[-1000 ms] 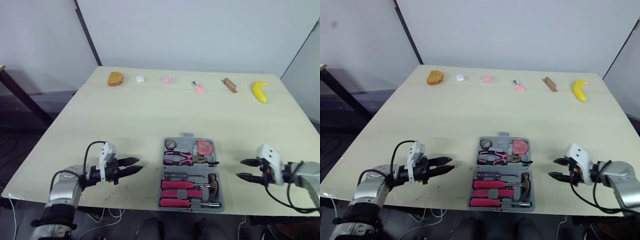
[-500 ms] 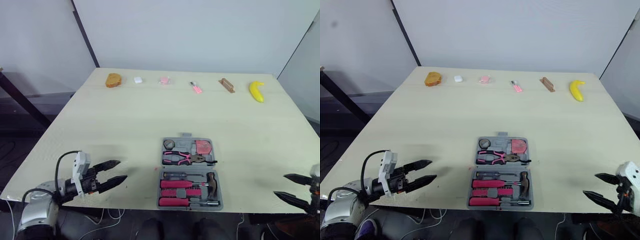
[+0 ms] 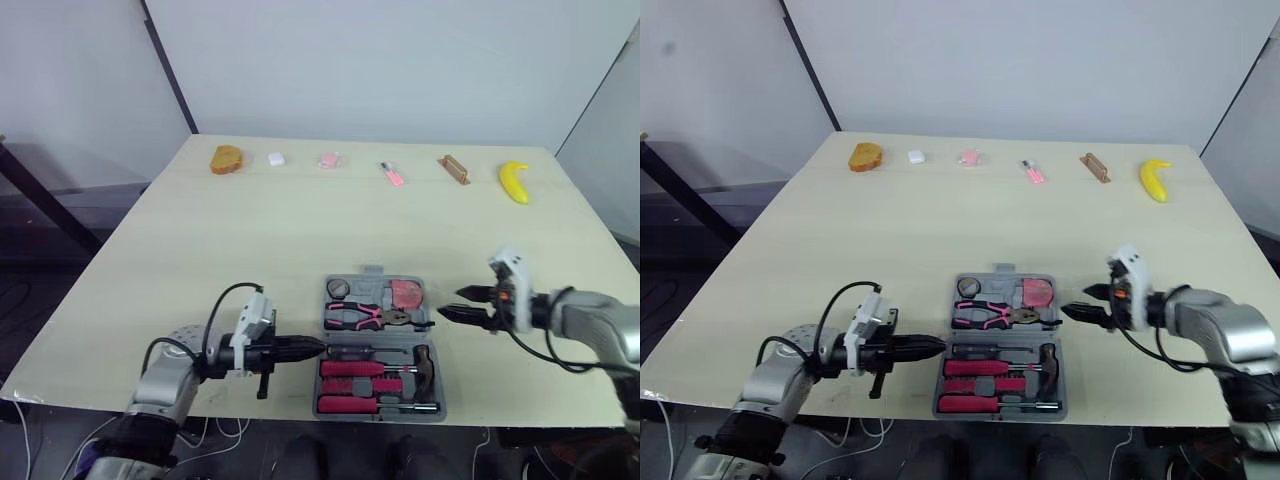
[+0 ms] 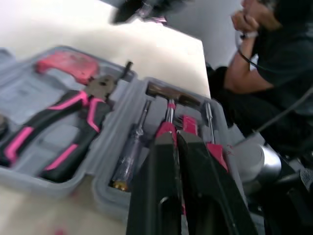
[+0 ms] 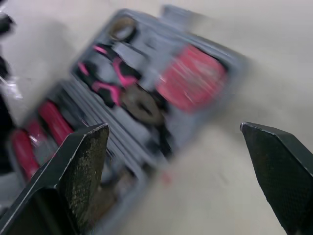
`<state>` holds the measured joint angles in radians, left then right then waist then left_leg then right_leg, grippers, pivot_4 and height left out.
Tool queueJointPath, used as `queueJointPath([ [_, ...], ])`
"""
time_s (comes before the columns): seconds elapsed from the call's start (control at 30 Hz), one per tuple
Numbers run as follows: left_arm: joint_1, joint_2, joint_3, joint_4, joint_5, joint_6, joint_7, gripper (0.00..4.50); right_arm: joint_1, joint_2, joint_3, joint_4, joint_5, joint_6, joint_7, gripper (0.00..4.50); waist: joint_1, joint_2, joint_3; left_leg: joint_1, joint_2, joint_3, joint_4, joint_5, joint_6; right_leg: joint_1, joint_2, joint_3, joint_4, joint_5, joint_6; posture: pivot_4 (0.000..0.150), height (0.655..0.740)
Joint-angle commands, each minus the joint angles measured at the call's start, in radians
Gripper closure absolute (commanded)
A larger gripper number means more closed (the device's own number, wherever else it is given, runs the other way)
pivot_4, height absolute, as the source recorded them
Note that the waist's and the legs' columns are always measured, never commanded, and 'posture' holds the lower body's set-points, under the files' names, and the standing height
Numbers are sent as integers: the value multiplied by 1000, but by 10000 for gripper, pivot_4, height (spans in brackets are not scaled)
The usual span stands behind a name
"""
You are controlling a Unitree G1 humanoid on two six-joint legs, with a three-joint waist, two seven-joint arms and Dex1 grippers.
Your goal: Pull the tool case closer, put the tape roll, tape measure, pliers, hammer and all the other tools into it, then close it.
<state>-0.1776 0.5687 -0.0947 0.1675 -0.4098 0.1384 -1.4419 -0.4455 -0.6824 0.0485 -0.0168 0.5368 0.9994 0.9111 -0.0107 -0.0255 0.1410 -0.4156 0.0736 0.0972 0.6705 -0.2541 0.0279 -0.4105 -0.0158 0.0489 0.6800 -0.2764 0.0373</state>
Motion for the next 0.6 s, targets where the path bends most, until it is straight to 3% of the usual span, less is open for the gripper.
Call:
queueJointPath([
  [0.03, -11, -14, -36, 67, 48, -79, -25, 44653, -74, 14, 59, 96, -31, 26, 12, 0, 6, 0, 0, -1, 0, 0, 0, 0, 0, 0, -1, -1, -1, 0, 0, 1500, 7400],
  [0.33, -59, -52, -81, 332, 164, -278, -14, 44653, -229, 71, 174, 358, -124, 29, 49, 0, 4, 2, -1, -1, 0, 2, 0, 0, 0, 0, -1, -1, 0, 0, 0, 1500, 7400],
  [0.6, -62, -67, -97, 428, 184, -359, -11, 44653, -301, 165, 191, 441, -112, 69, 126, 0, -1, 17, -10, 1, 0, 2, 0, 0, 0, 1, -1, 0, 1, 0, 0, 1500, 7400],
])
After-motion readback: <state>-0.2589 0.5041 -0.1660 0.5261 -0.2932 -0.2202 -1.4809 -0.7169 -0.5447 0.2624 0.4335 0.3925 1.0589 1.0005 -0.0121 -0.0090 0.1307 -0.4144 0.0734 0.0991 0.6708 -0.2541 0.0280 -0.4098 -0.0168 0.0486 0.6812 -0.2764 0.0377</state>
